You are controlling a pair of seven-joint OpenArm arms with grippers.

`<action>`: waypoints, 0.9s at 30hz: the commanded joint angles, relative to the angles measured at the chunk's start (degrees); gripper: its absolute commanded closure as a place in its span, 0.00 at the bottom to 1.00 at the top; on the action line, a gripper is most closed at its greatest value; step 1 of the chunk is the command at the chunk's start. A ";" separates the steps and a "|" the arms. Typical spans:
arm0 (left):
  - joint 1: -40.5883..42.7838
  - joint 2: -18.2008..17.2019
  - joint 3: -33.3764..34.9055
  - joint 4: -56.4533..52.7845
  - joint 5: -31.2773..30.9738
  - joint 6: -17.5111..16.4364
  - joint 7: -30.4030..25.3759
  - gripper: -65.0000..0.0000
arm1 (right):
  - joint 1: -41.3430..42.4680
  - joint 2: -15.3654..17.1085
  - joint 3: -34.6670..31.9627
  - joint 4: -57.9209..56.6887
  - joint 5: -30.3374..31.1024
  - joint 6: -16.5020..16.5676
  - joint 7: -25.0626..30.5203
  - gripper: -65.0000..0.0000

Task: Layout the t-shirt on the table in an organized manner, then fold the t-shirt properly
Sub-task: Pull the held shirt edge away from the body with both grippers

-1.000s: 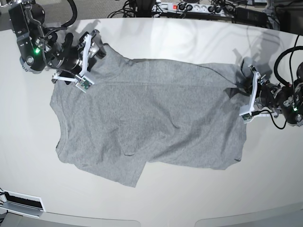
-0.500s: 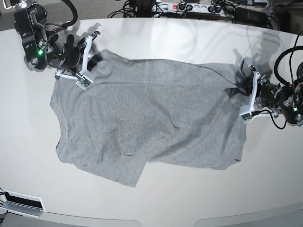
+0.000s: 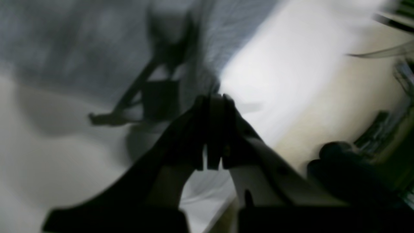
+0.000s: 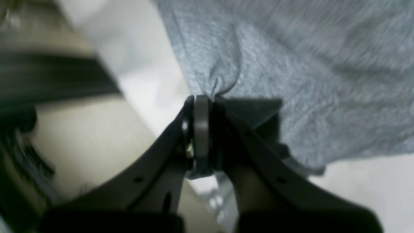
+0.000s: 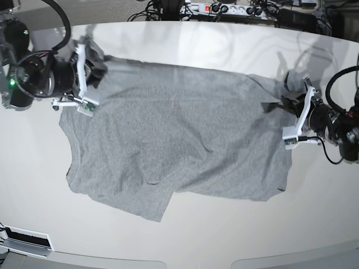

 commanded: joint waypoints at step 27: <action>15.52 -9.25 -0.74 5.14 -20.97 -0.47 5.83 1.00 | -11.41 4.76 0.28 2.62 17.88 0.28 -8.23 1.00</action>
